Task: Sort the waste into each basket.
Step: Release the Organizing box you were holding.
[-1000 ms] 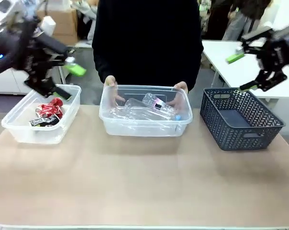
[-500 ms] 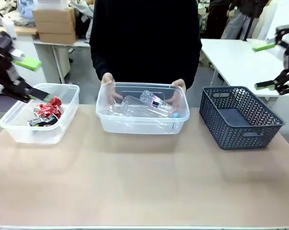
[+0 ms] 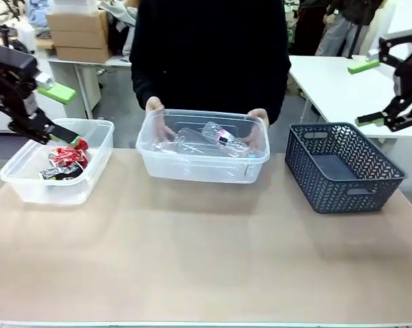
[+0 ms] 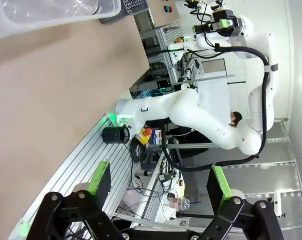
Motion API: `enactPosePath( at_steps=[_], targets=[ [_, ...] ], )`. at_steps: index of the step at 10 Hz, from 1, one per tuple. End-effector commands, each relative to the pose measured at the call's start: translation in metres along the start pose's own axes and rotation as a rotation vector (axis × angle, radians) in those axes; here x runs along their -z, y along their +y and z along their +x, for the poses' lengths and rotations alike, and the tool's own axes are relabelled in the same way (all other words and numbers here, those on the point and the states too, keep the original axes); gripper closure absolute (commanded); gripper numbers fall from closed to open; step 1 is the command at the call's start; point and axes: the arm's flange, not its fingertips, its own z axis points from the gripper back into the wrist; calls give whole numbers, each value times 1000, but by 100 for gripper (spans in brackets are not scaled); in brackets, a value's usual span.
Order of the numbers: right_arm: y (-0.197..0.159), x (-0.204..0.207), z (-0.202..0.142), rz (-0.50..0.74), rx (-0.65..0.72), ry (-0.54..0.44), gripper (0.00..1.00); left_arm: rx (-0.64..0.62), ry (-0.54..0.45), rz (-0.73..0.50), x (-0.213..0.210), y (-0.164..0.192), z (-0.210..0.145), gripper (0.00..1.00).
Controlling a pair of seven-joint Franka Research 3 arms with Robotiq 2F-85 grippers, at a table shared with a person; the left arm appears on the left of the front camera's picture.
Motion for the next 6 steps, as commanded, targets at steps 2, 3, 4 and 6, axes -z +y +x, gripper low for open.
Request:
enactPosePath(
  at_steps=[2,3,4,6],
  targets=[
    [-1,-6,2,-9,-19,10,0,-9,-10,-13,-2,-3,0,0],
    [-1,-6,2,-9,-19,10,0,-9,-10,-13,-2,-3,0,0],
    [-1,-6,2,-9,-19,10,0,-9,-10,-13,-2,-3,0,0],
    [-1,-6,2,-9,-19,10,0,-9,-10,-13,-2,-3,0,0]
  ],
)
